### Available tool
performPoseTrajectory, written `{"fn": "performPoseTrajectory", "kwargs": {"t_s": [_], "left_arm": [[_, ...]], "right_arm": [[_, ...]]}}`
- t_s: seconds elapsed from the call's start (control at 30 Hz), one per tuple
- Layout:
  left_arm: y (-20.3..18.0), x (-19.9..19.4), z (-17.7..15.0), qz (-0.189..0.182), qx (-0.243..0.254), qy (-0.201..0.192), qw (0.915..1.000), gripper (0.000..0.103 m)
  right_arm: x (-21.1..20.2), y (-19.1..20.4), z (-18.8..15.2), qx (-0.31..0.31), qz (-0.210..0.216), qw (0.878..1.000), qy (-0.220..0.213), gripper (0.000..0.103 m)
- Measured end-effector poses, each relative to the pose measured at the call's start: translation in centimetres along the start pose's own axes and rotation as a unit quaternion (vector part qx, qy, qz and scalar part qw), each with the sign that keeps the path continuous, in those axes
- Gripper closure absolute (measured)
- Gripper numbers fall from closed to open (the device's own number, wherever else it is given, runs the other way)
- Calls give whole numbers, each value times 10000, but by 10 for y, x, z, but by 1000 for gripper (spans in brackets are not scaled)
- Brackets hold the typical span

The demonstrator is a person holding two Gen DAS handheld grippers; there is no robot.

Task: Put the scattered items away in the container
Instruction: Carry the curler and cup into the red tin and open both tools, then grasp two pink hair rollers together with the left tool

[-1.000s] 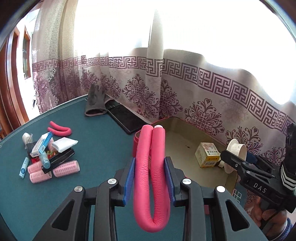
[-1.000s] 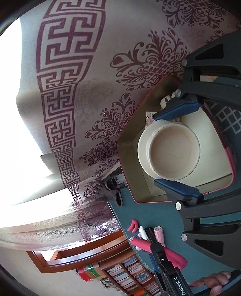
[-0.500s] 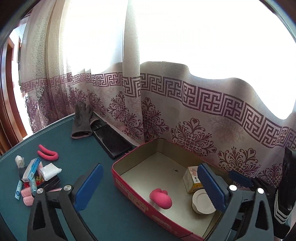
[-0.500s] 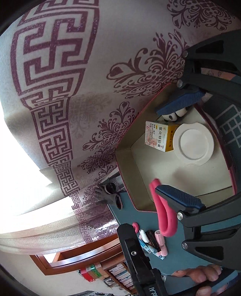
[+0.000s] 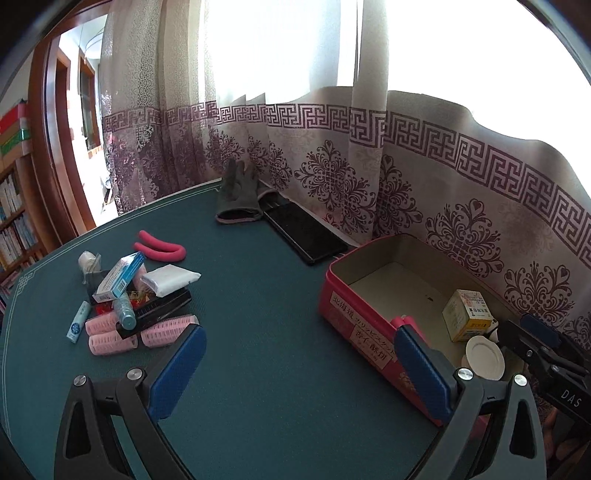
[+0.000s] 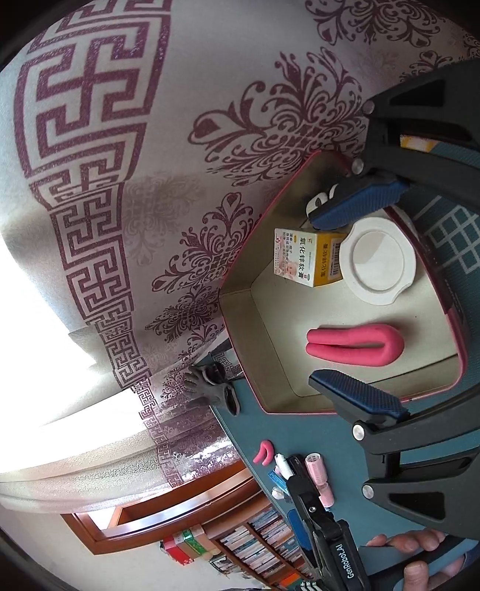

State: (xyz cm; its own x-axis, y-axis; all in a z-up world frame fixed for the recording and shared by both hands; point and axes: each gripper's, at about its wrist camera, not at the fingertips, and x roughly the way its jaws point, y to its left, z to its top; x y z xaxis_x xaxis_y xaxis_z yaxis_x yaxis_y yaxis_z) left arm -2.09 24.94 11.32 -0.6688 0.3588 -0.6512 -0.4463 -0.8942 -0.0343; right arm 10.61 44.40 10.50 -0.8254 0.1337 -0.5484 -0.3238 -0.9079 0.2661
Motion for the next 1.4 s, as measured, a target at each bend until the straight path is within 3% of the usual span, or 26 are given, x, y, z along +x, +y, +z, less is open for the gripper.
{"fn": "performPoseTrajectory", "kwargs": {"t_s": [0.33,0.6,0.73,0.83,1.1,1.4], "left_arm": [[98,-12,-33,594,-976,238,9932,0],[190,-23,-62,1117,-1923,315,9745,0],[220,-21,-70,1294,-2167,342,9670,0],[233,-14,-76,1431,-2185,450,9642,0],[248,21,-82,1024,-2330,833,9635,0],[229,68,-59,1040,-1847,992,9722,0]], "right_arm": [[6,61,-1,-684,303,9972,-32,20],[24,115,-8,-1069,637,9921,166,20],[33,140,-13,-1258,774,9887,272,20],[42,154,-20,-1336,863,9864,421,20],[62,181,-39,-1633,1031,9777,828,20],[82,185,-50,-1694,1112,9726,1142,20]]}}
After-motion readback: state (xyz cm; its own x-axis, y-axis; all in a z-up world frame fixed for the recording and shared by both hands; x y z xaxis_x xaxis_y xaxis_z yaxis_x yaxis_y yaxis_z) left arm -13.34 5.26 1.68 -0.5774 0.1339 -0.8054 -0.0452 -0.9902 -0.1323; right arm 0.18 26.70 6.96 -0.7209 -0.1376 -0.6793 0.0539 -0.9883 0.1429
